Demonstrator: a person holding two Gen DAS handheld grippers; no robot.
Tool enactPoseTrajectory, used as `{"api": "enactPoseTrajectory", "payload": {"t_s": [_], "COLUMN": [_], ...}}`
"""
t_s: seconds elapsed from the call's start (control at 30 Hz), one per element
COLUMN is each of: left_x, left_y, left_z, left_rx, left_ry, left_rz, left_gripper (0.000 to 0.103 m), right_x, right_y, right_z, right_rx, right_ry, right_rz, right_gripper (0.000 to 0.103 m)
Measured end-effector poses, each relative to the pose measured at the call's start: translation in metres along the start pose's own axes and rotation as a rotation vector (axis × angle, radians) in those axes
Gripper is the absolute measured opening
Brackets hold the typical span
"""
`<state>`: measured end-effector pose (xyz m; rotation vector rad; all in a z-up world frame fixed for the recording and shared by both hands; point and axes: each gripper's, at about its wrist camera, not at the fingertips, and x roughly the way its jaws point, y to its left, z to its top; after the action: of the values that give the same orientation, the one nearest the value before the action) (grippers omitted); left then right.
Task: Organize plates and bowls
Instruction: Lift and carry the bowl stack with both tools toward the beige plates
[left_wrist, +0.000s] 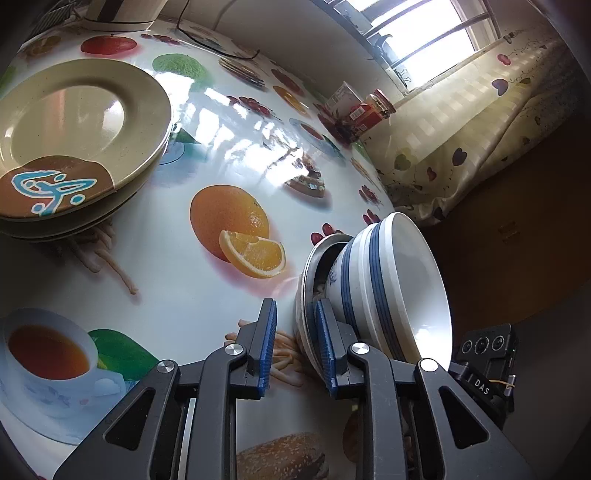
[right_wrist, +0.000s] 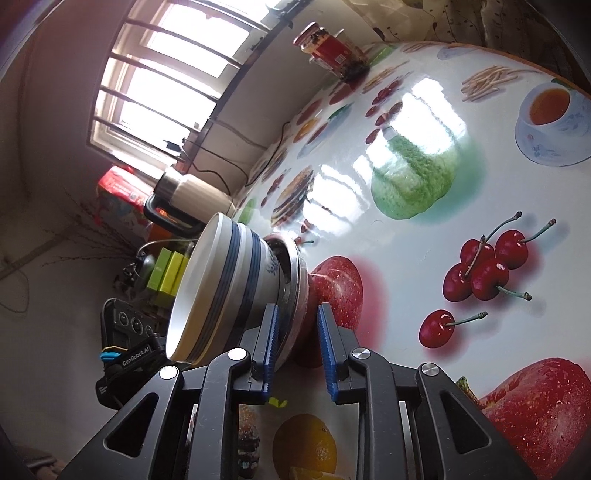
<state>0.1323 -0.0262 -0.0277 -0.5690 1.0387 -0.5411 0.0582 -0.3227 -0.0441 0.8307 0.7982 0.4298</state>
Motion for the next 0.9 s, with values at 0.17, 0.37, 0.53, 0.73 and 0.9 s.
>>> {"api": "enactPoseTrajectory", "payload": {"t_s": [0.17, 0.37, 0.53, 0.73, 0.9], "left_x": [0.002, 0.002, 0.001, 0.0, 0.001], "left_y": [-0.002, 0.0, -0.001, 0.0, 0.0], "left_z": [0.002, 0.003, 0.002, 0.001, 0.001], "left_rx": [-0.004, -0.005, 0.0, 0.005, 0.01], "left_ry": [-0.002, -0.006, -0.013, -0.014, -0.017], "left_rz": [-0.011, -0.024, -0.023, -0.018, -0.016], "left_gripper": [0.013, 0.012, 0.011, 0.011, 0.011], "right_x": [0.0, -0.001, -0.001, 0.0, 0.0], "right_y": [-0.003, -0.007, -0.012, -0.009, -0.007], "right_z": [-0.001, -0.002, -0.002, -0.003, -0.003], "right_rx": [0.014, 0.03, 0.055, 0.045, 0.034], "right_ry": [-0.002, -0.001, 0.0, -0.008, -0.013], "right_rz": [0.022, 0.044, 0.072, 0.083, 0.081], "right_gripper": [0.018, 0.018, 0.018, 0.014, 0.014]}}
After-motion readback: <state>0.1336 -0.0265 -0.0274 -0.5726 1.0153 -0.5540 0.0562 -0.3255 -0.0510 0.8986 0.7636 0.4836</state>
